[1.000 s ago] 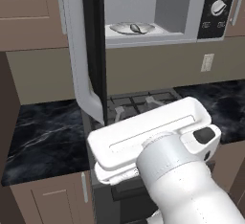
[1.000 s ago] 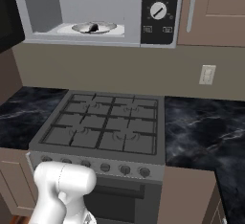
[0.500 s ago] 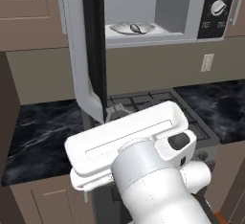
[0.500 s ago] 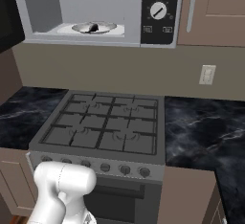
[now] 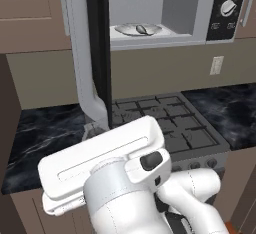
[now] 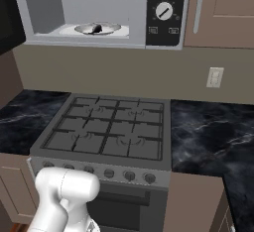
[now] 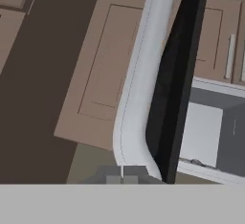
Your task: Transport the fish from the fridge to the microwave and turn on the microwave.
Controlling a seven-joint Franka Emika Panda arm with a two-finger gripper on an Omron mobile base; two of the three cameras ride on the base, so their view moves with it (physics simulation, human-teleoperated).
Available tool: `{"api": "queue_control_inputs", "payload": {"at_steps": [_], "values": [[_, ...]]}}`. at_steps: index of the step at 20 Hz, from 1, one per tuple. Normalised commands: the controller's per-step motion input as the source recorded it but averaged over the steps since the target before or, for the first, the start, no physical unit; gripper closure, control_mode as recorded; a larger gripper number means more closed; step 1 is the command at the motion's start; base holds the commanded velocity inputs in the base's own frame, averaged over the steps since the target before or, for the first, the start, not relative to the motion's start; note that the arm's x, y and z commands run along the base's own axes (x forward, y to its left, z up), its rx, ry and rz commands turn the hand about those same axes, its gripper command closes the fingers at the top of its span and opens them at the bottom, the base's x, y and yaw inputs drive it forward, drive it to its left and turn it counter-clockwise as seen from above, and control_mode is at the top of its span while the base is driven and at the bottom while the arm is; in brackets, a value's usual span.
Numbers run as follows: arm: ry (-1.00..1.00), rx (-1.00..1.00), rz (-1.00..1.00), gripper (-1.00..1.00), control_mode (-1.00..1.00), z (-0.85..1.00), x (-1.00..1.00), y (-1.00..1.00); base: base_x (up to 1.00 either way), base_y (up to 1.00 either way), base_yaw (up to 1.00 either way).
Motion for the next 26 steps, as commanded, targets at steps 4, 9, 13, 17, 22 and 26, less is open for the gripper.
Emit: {"api": "queue_control_inputs", "payload": {"at_steps": [4, 9, 13, 17, 22, 26], "values": [[0.00, 0.00, 0.00, 1.00, -1.00, -0.02, 0.02, 0.32, 0.00, 0.00, 0.00], [0.00, 0.00, -0.03, 1.00, -1.00, 0.00, 0.16, 0.26, 0.00, 0.00, 0.00], [0.00, 0.00, -0.06, 1.00, -1.00, -0.03, 0.21, 0.29, 0.00, 0.00, 0.00], [0.00, 0.00, -0.08, 1.00, -1.00, -0.05, 0.24, 0.30, 0.00, 0.00, 0.00], [0.00, -0.01, -0.09, 1.00, -1.00, -0.09, 0.26, 0.25, 0.00, 0.00, 0.00], [-0.02, 0.00, -0.10, 1.00, -1.00, -0.02, 0.26, 0.03, 0.00, 0.00, 0.00]]}}
